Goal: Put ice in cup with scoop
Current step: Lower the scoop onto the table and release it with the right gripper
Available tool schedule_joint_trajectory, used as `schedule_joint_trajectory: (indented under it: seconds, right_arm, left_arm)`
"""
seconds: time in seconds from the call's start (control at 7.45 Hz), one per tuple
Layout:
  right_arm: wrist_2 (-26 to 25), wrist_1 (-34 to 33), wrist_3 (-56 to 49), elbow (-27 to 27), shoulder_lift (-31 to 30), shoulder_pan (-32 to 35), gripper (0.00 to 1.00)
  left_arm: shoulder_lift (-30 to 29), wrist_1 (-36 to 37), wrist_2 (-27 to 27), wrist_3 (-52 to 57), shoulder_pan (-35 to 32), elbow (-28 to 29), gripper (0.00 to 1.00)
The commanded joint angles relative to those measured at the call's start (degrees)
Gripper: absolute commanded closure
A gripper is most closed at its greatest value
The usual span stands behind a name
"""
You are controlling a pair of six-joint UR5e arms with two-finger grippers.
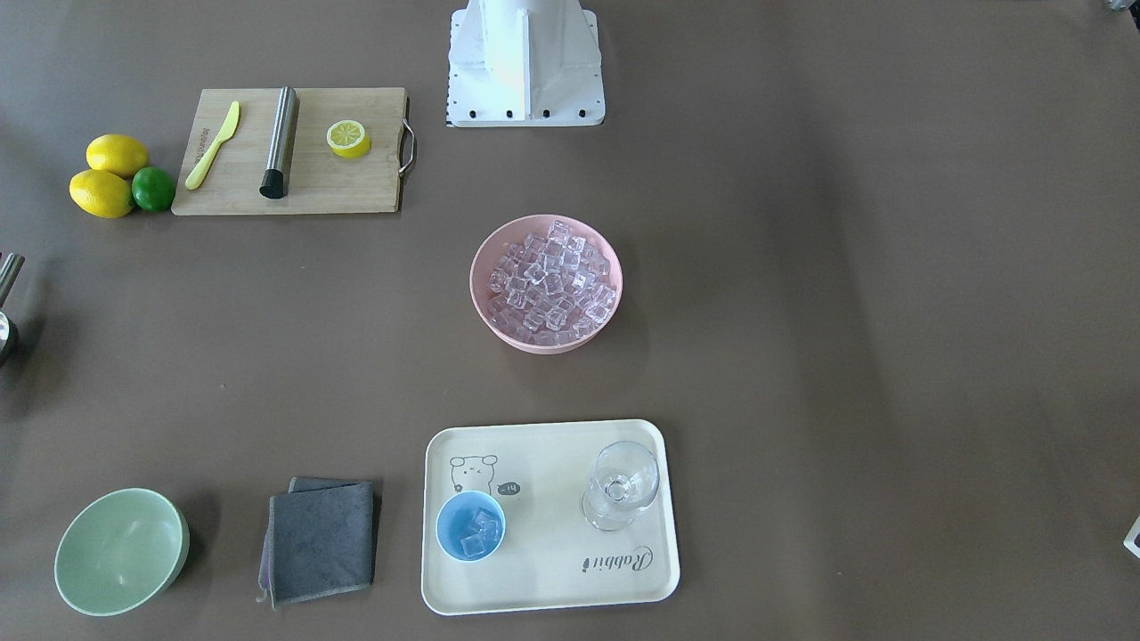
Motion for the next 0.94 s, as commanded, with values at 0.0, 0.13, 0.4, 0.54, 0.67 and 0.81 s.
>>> schedule_joint_trajectory:
  seconds: [0.0, 0.13, 0.4, 0.54, 0.67, 0.81]
  right_arm:
    - [2.2, 0.0, -0.5, 2.5, 0.1, 0.1, 0.01]
    - [2.0, -0.7, -0.6, 5.0, 0.0, 0.3, 0.01]
    - [1.6, -1.1, -3.7, 6.6, -0.2, 3.3, 0.01]
    - [1.6, -5.0, -12.6, 6.6, 0.0, 7.5, 0.01]
    - [1.6, -11.4, -20.2, 6.8, 1.7, 11.2, 0.01]
    - [1.3, -17.6, -26.2, 6.9, 3.2, 14.8, 0.01]
  left_arm:
    - [-0.1, 0.0, 0.0, 0.0, 0.0, 0.0, 0.01]
    - [-0.1, 0.0, 0.0, 0.0, 0.0, 0.0, 0.01]
    - [-0.1, 0.0, 0.0, 0.0, 0.0, 0.0, 0.01]
    - [-0.1, 0.0, 0.0, 0.0, 0.0, 0.0, 0.01]
    - [0.0, 0.0, 0.0, 0.0, 0.0, 0.0, 0.01]
    - [-0.1, 0.0, 0.0, 0.0, 0.0, 0.3, 0.01]
